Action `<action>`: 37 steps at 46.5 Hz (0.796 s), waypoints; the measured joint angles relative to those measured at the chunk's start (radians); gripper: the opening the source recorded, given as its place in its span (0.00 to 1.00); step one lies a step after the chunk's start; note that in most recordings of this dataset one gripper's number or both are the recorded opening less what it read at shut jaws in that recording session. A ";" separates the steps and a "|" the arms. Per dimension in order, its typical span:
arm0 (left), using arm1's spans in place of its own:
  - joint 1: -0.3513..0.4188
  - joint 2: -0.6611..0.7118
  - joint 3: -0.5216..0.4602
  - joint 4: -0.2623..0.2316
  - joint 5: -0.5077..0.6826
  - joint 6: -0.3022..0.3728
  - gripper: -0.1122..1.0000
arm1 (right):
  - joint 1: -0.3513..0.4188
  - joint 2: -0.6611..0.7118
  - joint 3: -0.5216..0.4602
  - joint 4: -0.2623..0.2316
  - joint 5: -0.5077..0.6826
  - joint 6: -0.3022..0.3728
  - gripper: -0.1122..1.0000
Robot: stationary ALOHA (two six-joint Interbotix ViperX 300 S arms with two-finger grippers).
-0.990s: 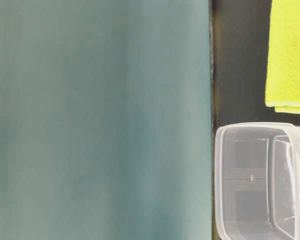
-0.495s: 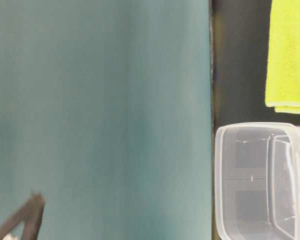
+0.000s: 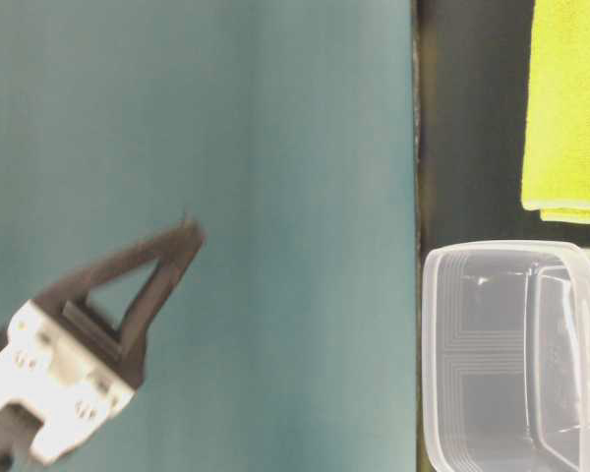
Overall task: Place the yellow towel into the container with the left arm.
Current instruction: 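Reach the left gripper over the container to the yellow towel, then lower the left gripper and pinch the yellow towel's edge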
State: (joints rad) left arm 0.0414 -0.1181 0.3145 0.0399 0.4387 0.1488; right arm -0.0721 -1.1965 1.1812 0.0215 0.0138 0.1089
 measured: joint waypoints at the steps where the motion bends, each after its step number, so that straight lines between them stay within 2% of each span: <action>1: 0.000 0.015 -0.015 -0.002 0.011 0.000 0.52 | 0.000 -0.003 0.002 0.000 0.002 0.000 0.76; 6: 0.003 0.117 -0.112 -0.002 0.074 0.006 0.79 | 0.000 -0.012 0.002 0.000 0.002 0.000 0.76; 8: 0.006 0.161 -0.152 0.000 0.098 0.006 0.86 | 0.000 -0.017 0.002 0.000 0.002 -0.002 0.76; 11: 0.006 0.225 -0.209 0.000 0.132 0.006 0.92 | 0.000 -0.020 0.000 0.000 -0.005 -0.002 0.76; 23: 0.003 0.466 -0.370 0.000 0.221 -0.008 0.91 | 0.000 -0.025 0.000 -0.002 -0.049 0.000 0.76; 37: -0.011 0.627 -0.408 0.000 0.190 -0.015 0.91 | 0.000 -0.026 0.002 -0.002 -0.069 -0.002 0.76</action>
State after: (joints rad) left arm 0.0307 0.5093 -0.0936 0.0399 0.6289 0.1335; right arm -0.0721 -1.2226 1.1827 0.0199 -0.0552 0.1074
